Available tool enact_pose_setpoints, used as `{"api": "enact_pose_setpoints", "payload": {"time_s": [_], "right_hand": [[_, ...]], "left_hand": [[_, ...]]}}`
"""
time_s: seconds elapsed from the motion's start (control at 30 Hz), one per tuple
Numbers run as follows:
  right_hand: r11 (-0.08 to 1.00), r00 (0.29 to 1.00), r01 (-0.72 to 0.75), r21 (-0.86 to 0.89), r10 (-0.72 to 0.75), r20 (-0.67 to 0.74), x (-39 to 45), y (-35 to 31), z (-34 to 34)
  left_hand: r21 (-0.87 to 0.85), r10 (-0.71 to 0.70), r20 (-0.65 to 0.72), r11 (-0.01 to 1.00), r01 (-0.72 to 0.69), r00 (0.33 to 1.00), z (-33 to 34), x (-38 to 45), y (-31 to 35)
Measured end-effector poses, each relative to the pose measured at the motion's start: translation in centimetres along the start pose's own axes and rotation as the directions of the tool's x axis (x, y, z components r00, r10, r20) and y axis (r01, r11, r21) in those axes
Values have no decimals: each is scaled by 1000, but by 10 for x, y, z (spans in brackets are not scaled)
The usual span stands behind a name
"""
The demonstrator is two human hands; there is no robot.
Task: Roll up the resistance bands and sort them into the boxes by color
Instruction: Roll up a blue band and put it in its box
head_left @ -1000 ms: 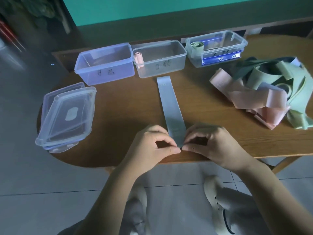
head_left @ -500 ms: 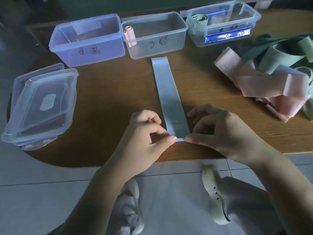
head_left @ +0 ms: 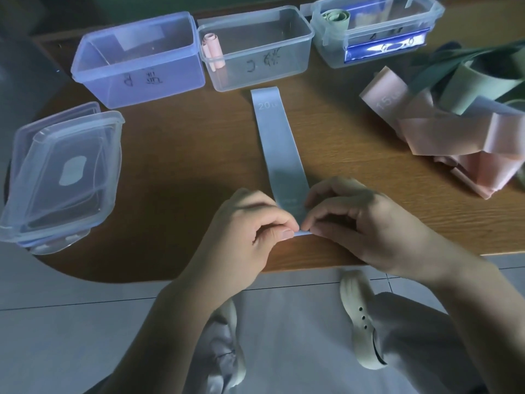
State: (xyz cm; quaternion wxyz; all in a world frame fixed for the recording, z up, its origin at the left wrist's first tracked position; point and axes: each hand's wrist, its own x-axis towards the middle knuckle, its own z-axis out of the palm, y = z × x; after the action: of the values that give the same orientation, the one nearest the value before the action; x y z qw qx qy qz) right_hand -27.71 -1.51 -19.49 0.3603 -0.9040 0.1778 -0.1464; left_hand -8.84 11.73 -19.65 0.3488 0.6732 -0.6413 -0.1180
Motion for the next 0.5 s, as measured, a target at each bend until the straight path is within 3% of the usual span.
{"api": "enact_pose_setpoints", "payload": {"time_s": [0.17,0.33,0.5], "right_hand": [[1000,1000,-6,-29,6,-5,-3,0,-2],[999,999,-40,34,41,-25,2,-2,-2],[998,997,-61,-10,60,-38,5,-1,1]], "left_hand": [[27,28,-7,999,-28,1000,-3,-3,-3],[8,-20,-33,1000,20,999,-4,-1,-2],[18,-75,-72,997,77,995,-4,0,-3]]}}
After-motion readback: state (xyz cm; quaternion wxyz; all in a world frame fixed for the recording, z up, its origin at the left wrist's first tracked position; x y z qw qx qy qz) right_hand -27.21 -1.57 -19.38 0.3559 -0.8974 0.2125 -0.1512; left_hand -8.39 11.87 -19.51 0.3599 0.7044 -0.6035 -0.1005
